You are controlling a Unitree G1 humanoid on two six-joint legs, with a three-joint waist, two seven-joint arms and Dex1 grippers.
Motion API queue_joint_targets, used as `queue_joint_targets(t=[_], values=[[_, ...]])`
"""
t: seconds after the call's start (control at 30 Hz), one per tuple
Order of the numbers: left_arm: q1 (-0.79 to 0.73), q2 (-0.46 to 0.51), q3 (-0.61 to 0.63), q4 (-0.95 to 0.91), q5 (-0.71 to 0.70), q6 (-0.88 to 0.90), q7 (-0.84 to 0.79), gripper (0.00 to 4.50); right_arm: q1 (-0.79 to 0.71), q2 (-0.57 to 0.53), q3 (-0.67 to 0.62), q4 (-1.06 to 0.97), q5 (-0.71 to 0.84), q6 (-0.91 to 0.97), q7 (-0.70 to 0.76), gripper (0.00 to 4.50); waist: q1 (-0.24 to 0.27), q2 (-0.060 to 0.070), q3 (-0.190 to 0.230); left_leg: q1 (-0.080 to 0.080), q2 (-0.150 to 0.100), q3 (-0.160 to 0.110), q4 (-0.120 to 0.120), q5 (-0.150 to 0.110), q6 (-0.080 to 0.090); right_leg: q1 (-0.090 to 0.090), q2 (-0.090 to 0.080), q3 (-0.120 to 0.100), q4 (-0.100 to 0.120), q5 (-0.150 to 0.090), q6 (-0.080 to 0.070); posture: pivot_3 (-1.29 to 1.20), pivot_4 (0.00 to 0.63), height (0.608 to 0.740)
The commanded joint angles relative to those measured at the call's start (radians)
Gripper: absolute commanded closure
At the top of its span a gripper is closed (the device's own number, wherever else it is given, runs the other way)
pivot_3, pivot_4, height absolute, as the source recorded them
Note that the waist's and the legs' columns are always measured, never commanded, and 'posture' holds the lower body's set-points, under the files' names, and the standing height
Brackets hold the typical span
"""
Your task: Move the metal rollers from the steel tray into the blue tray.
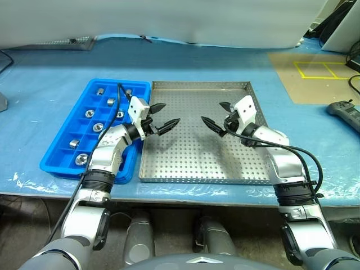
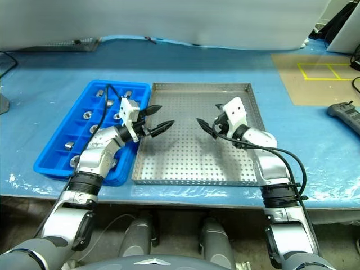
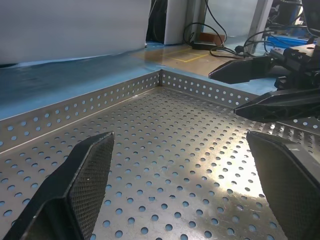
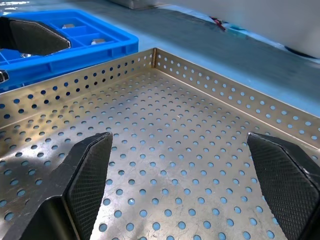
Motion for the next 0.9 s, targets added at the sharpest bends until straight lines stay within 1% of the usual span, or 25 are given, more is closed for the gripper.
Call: queue_joint_targets(t=[0.03,0.27,0.4,0.57,0.73,0.9], values=[[-0.002,0.015,0.0,-0.018,0.016,-0.031,0.006,0.04,-0.016,-0.01,0.012,-0.013,-0.003,-0.003,0.016,0.0,0.001,0.0,0.0,0.0,0.0,0.0,0.0,0.0,0.0,0.0,0.0,0.0,0.0,0.0,0.0,-0.03,0.15,0.74],[0.002,0.009,0.0,-0.027,0.015,-0.031,0.01,0.04,-0.015,-0.011,0.016,-0.009,-0.005,0.001,0.021,0.0,0.003,0.0,0.0,0.0,0.0,0.0,0.0,0.0,0.0,0.0,0.0,0.0,0.0,0.0,0.0,-0.01,0.15,0.74],[0.004,0.002,0.007,-0.038,-0.002,-0.017,0.005,0.04,-0.04,-0.014,0.018,-0.004,-0.004,0.007,0.028,0.0,0.003,0.0,0.0,0.0,0.0,0.0,0.0,0.0,0.0,0.0,0.0,0.0,0.0,0.0,0.0,-0.03,0.15,0.74],[0.005,0.005,0.001,-0.026,0.008,-0.026,-0.006,0.04,-0.047,-0.021,-0.002,-0.008,0.003,0.015,0.023,0.0,0.002,0.0,0.0,0.0,0.0,0.0,0.0,0.0,0.0,-0.001,0.0,0.0,0.0,0.0,0.0,-0.04,0.15,0.74],[0.017,0.012,-0.014,-0.033,0.007,-0.016,-0.036,0.04,-0.025,-0.014,-0.001,-0.037,0.015,0.035,0.017,0.0,0.003,0.0,0.0,0.0,0.0,0.0,-0.001,0.0,0.0,-0.001,0.0,0.0,0.0,0.0,0.0,-0.04,0.15,0.74],[0.022,0.027,-0.016,-0.028,0.017,-0.03,-0.046,0.04,-0.038,-0.009,0.008,-0.016,0.004,0.025,0.007,0.0,0.0,0.0,0.0,0.0,0.0,0.0,-0.001,0.0,0.0,-0.001,0.0,0.0,0.0,0.0,0.0,-0.06,0.15,0.74]])
